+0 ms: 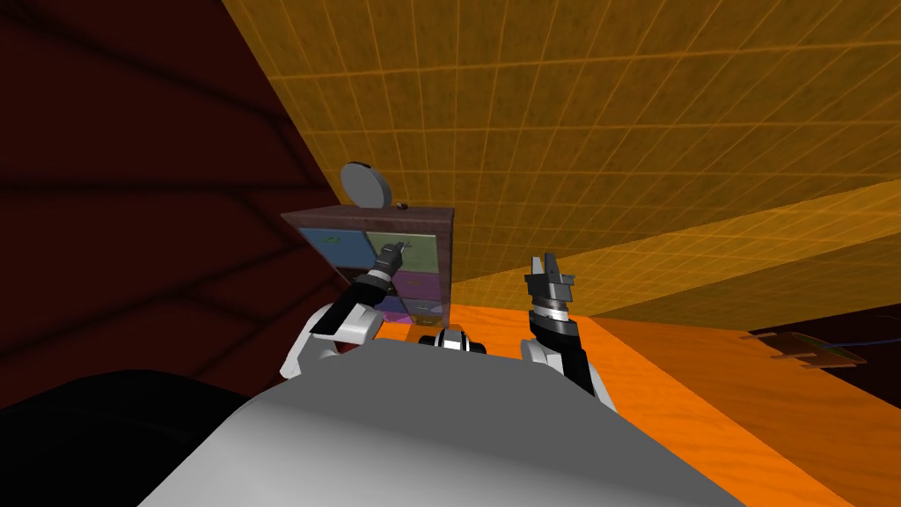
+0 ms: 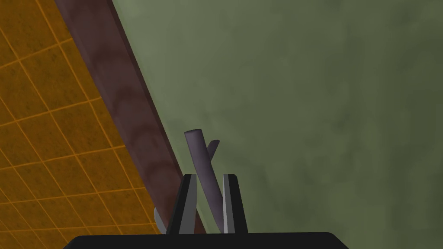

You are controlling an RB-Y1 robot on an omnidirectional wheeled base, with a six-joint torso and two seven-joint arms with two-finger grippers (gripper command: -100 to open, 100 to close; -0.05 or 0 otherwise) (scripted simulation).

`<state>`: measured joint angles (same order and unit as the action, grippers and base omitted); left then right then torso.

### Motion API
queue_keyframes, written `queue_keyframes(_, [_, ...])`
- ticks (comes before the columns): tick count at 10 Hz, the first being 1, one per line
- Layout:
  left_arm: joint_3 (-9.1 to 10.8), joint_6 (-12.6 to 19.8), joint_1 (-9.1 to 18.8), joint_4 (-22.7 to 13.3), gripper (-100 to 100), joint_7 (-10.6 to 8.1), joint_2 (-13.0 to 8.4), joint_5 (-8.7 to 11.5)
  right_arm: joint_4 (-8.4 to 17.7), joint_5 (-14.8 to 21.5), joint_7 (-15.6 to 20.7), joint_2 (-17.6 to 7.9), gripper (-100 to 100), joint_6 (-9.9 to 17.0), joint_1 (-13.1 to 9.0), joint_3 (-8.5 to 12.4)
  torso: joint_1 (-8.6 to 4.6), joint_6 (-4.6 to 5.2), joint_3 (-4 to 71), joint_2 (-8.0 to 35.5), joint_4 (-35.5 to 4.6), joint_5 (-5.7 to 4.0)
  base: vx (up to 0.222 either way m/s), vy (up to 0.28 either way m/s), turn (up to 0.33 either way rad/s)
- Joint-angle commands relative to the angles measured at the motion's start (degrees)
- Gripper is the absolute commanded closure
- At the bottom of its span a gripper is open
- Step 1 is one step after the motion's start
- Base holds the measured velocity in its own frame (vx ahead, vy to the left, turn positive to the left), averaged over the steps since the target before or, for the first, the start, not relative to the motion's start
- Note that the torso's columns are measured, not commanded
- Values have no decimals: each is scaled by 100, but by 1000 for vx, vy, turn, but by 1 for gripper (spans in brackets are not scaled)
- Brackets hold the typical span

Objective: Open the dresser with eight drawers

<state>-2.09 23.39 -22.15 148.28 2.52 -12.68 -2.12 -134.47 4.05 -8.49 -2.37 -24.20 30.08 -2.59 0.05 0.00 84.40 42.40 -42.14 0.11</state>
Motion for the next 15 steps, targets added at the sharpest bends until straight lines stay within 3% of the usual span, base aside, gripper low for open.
queue_keyframes(1, [131,133,440,-332,100,-57,-78,47,0,0,0,0,0,0,-1,0,5,2,7,3,-9,-5,-184,4,-34])
queue_keyframes(8, [437,444,1466,-1107,100,-190,-260,155,0,0,0,0,0,0,-1,0,-7,-5,15,-7,-21,-15,-172,-24,-14])
queue_keyframes(9, [410,425,1362,-1031,100,-183,-252,158,0,0,0,0,0,0,-1,0,-9,-5,7,6,-25,-16,-71,-9,-6])
queue_keyframes(14, [717,398,1863,-1642,100,-226,-327,170,0,0,0,0,0,0,-1,0,0,-8,10,-2,-23,-12,-169,-7,-84])
queue_keyframes(15, [932,452,2029,-1880,-100,-232,-436,148,0,0,0,0,0,0,-1,0,-8,-9,19,-13,-22,-16,-144,-10,-283])
